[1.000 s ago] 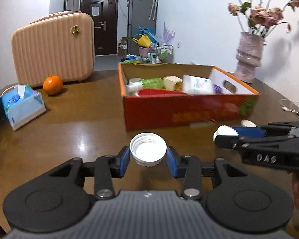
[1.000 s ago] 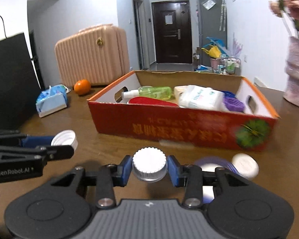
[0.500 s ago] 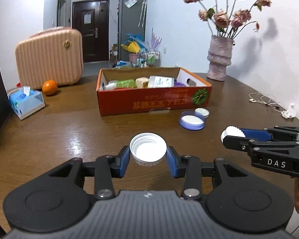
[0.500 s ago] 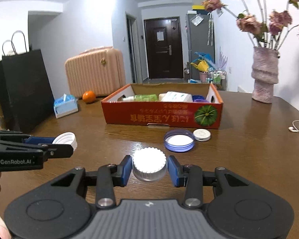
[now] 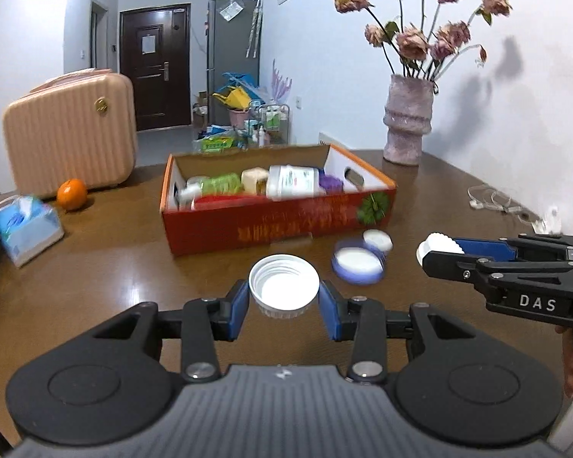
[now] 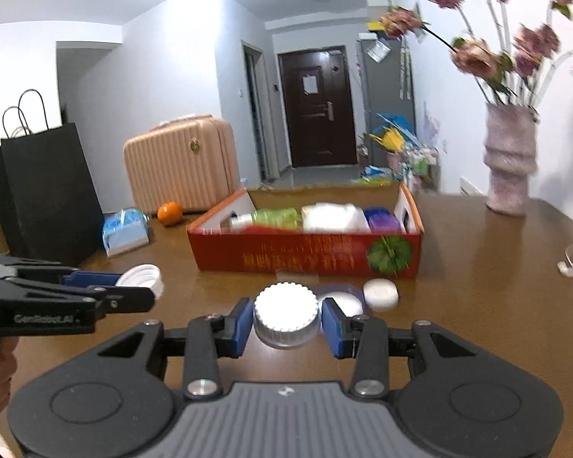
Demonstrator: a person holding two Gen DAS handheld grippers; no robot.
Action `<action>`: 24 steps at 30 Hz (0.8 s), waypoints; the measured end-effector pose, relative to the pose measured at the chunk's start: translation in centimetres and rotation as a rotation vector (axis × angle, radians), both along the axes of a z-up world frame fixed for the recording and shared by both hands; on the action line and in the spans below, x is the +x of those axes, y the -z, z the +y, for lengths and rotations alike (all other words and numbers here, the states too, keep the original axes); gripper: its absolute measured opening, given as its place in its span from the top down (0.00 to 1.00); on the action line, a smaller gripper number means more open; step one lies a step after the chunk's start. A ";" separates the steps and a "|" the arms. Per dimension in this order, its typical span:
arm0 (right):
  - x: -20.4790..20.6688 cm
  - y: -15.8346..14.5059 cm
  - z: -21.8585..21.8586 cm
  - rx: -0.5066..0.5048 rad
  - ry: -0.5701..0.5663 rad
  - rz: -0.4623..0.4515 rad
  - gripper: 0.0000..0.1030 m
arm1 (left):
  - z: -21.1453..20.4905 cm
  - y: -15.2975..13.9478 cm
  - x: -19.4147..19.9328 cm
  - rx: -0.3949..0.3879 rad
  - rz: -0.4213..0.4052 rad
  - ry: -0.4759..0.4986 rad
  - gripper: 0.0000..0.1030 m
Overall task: Organize rigid objects
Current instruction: 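Carry both white caps over the box and release them inside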
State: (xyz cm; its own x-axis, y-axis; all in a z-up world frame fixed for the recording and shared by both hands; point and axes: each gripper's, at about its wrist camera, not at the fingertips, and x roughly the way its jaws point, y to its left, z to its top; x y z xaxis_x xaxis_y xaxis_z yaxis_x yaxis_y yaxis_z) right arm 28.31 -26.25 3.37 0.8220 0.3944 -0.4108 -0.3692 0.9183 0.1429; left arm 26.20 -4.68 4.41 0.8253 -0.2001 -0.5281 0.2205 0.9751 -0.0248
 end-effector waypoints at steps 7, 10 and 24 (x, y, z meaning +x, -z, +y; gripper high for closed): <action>12.8 -3.1 0.6 0.113 -0.111 0.087 0.62 | 3.1 -2.5 11.8 -0.054 0.036 -0.009 0.61; 18.8 -2.5 1.5 0.137 -0.126 0.190 0.62 | 3.9 -1.9 17.1 -0.059 0.096 -0.035 0.61; 26.8 2.5 5.8 0.013 -0.093 0.354 0.58 | 4.8 3.5 25.6 -0.010 0.229 -0.029 0.55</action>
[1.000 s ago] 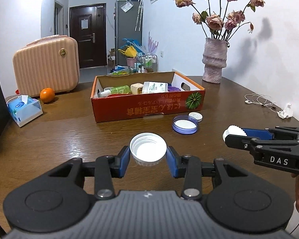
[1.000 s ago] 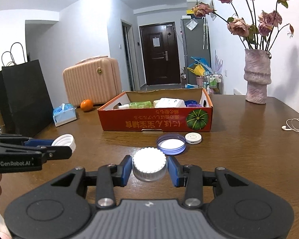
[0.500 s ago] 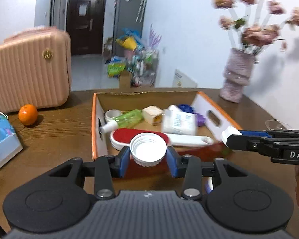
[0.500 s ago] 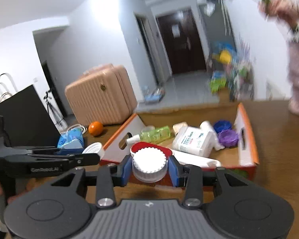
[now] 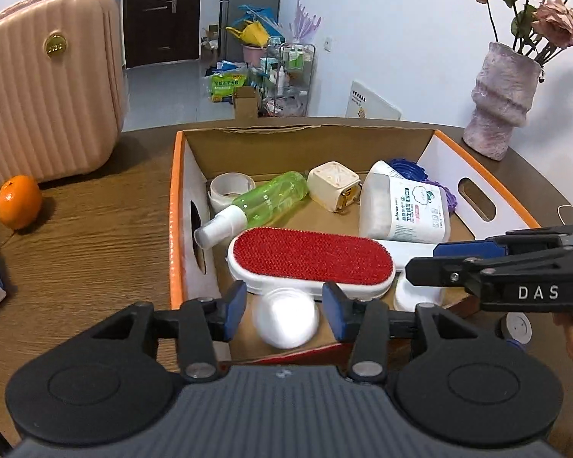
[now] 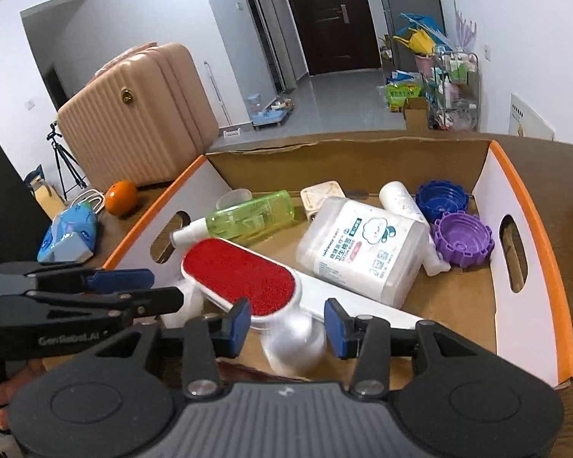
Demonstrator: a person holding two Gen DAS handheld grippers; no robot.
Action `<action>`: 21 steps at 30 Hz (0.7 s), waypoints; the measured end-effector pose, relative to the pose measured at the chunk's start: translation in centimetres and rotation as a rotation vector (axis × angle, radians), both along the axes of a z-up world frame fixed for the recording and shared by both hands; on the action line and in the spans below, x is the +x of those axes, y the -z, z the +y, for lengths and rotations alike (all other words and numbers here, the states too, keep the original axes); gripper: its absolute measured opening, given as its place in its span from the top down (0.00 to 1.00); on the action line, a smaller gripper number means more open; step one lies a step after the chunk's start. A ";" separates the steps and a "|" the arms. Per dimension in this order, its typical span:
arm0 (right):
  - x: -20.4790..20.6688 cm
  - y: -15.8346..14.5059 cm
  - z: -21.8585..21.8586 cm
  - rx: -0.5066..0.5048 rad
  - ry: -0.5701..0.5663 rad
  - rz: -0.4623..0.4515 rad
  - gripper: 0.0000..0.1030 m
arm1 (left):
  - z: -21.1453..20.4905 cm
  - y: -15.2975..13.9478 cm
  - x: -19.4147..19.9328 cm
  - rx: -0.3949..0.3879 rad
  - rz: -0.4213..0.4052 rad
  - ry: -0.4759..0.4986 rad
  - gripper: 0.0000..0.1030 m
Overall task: Organize rigid objects
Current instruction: 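Carry both white caps over the box and release them inside, then withdraw both tools from the box toward the last items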
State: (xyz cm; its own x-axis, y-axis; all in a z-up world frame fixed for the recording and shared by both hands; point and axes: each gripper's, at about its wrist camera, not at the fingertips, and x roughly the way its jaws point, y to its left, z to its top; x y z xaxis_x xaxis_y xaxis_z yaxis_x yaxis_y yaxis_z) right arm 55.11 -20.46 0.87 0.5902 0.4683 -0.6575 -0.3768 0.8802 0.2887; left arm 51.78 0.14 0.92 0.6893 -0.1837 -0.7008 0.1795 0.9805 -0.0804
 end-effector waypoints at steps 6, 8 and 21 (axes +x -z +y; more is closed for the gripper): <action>-1.3 -2.3 -1.6 0.032 0.035 -0.049 0.56 | 0.2 -1.3 -1.0 -0.007 -0.007 -0.022 0.52; -2.5 -3.7 -2.6 0.038 0.049 -0.083 0.55 | 0.4 -2.4 -2.0 -0.008 -0.025 -0.033 0.50; -20.1 -6.8 -8.3 0.017 0.117 -0.277 0.37 | -0.7 -6.1 -19.8 0.037 -0.261 -0.117 0.26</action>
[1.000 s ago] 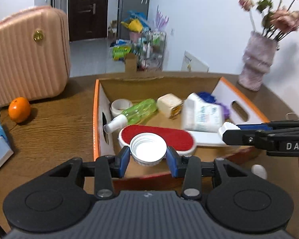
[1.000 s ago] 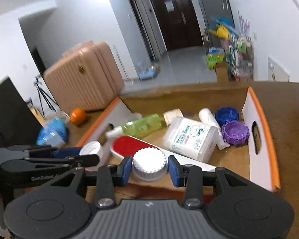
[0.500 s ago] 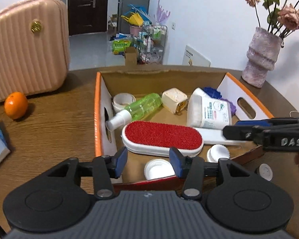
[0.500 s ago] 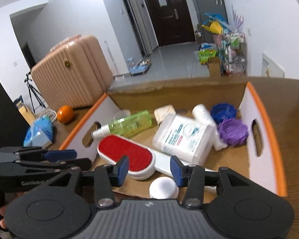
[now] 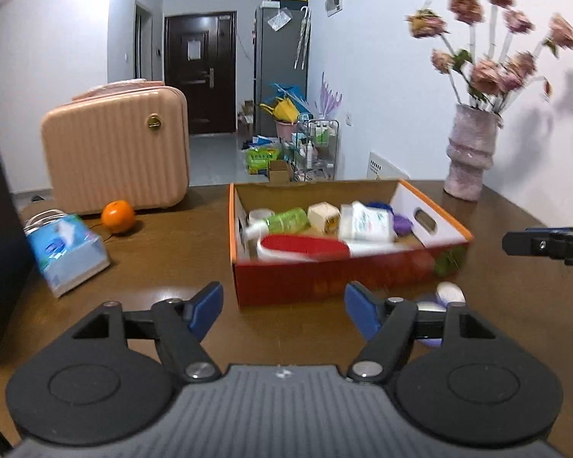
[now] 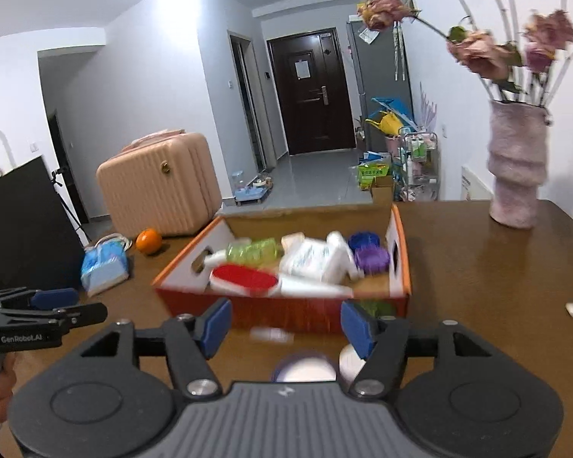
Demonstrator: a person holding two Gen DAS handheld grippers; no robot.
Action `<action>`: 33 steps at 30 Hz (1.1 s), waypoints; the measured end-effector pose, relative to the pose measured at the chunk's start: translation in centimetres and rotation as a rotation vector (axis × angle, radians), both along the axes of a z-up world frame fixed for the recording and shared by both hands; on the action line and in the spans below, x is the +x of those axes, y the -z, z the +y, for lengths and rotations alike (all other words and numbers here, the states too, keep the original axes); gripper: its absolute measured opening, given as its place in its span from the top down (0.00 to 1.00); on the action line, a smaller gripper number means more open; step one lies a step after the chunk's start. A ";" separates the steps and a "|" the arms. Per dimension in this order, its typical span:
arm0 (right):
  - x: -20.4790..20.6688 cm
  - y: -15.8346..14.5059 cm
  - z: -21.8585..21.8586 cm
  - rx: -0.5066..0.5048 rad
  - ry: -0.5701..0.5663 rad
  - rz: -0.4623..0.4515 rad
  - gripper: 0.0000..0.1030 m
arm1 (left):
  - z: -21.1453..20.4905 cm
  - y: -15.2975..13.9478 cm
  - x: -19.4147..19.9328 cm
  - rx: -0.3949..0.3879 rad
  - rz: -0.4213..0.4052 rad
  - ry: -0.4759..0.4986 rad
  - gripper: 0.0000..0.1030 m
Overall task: Organize rigid objects
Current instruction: 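Withdraw both tools from the box toward the last items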
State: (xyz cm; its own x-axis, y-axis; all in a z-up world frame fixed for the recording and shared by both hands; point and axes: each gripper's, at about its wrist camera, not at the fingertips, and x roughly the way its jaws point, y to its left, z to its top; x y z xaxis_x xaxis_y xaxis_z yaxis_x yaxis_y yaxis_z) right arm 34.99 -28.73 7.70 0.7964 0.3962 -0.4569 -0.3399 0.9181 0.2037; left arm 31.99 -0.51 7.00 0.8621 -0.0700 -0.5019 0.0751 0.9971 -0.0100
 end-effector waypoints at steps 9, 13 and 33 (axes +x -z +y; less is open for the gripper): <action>-12.4 5.3 0.5 -0.098 0.017 -0.087 0.28 | -4.0 5.2 -11.3 0.062 0.027 0.068 0.17; -14.7 7.4 -0.2 -0.042 0.002 -0.008 0.28 | -5.5 6.3 -13.9 0.095 0.039 0.111 0.16; -8.4 7.9 -1.8 -0.050 0.071 0.021 0.39 | -8.3 6.7 -6.8 0.025 0.099 0.158 0.30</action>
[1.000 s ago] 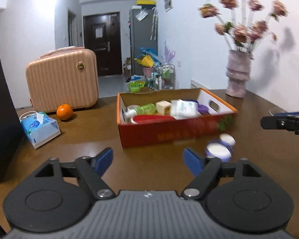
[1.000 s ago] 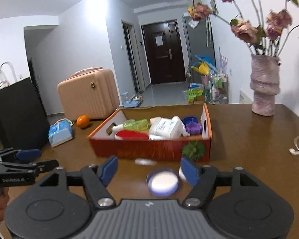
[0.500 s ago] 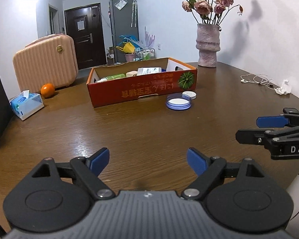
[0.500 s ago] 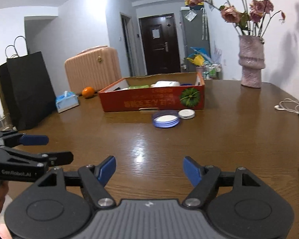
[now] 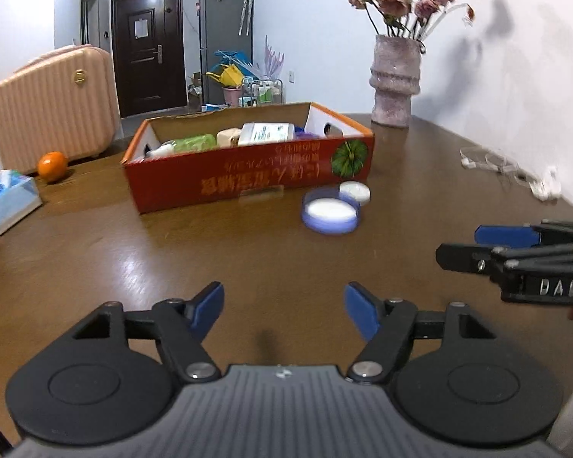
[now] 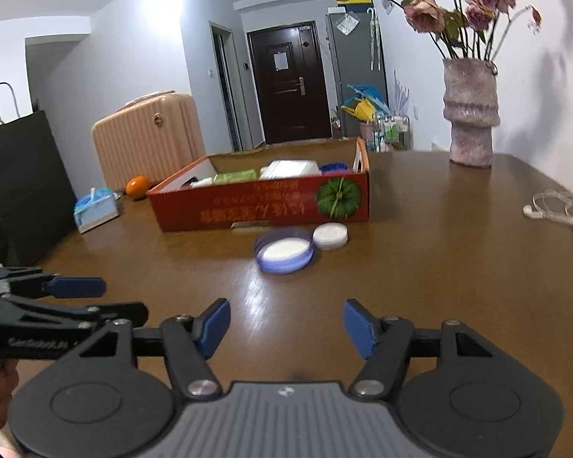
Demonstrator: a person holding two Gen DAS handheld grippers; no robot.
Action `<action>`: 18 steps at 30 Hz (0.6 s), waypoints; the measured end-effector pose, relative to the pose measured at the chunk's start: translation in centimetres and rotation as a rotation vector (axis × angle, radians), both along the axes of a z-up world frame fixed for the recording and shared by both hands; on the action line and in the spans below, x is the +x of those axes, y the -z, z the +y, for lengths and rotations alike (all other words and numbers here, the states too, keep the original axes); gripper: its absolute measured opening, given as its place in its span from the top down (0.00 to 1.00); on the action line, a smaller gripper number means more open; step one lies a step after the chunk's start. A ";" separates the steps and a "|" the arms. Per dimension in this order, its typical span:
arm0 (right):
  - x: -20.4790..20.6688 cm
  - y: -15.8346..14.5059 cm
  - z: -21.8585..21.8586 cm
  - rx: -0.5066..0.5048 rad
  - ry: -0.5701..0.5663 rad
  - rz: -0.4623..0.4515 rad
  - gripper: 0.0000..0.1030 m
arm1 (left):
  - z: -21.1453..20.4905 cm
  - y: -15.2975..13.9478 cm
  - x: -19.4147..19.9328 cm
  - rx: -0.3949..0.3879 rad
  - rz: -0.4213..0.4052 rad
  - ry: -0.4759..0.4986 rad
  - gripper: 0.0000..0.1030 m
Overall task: Organize rigid objects
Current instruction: 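Grasp the blue-rimmed lid with the left gripper while the right gripper grasps the small white round cap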
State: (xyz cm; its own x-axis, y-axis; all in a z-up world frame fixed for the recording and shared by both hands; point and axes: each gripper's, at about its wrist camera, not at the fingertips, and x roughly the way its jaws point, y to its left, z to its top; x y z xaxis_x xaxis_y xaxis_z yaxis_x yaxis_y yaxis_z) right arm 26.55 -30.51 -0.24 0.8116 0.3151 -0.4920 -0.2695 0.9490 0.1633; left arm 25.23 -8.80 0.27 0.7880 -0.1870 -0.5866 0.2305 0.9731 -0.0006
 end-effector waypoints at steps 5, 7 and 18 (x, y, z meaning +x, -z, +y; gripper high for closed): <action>5.9 -0.7 -0.9 -0.022 0.079 -0.003 0.43 | -1.7 -0.2 5.9 -0.042 0.006 0.067 0.29; 7.9 -0.9 -1.4 -0.017 0.108 -0.001 0.44 | -2.6 0.1 8.4 -0.055 0.017 0.096 0.29; 13.9 0.7 -3.2 -0.017 0.173 0.069 0.44 | -7.1 4.6 16.6 -0.009 0.080 0.210 0.35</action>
State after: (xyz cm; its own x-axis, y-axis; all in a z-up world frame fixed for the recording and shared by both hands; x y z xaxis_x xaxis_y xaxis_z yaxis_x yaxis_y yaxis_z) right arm 40.46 -33.69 -0.96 0.8171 0.1652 -0.5523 -0.0907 0.9830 0.1598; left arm 41.78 -15.92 -4.32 0.6821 -0.3480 -0.6432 0.4273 0.9034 -0.0356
